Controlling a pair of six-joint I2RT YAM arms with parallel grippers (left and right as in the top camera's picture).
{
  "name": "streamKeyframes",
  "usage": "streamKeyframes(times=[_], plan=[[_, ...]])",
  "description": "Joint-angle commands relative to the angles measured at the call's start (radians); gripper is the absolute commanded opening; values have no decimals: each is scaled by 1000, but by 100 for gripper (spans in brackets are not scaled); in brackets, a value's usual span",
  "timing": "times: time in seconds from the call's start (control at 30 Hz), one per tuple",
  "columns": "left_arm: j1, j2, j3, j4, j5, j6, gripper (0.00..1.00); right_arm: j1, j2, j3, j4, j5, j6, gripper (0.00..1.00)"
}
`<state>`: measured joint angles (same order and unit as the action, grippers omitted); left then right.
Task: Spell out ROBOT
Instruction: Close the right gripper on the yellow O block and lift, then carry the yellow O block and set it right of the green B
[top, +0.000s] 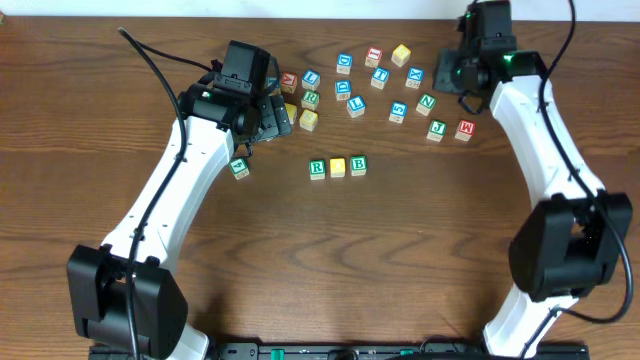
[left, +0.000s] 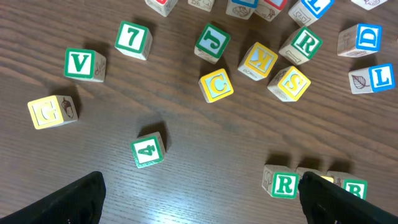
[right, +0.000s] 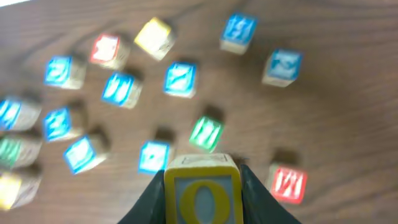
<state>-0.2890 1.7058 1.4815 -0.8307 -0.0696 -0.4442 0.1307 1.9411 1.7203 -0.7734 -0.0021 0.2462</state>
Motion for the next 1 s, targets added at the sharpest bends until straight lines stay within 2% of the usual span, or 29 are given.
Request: streamKeyframes(times=[0.0, 0.17, 0.27, 0.67, 0.97], plan=[[5, -21, 13, -2, -6, 6, 98, 58, 2, 5, -67, -73, -21, 18], [5, -21, 13, -2, -6, 6, 98, 152, 42, -30, -195, -135, 0, 15], [5, -21, 13, -2, -6, 6, 98, 184, 56, -63, -209, -135, 3, 17], [5, -21, 13, -2, -6, 6, 98, 251, 60, -321, 20, -112, 109, 18], [5, -21, 13, -2, -6, 6, 98, 260, 60, -349, 53, -48, 108, 22]])
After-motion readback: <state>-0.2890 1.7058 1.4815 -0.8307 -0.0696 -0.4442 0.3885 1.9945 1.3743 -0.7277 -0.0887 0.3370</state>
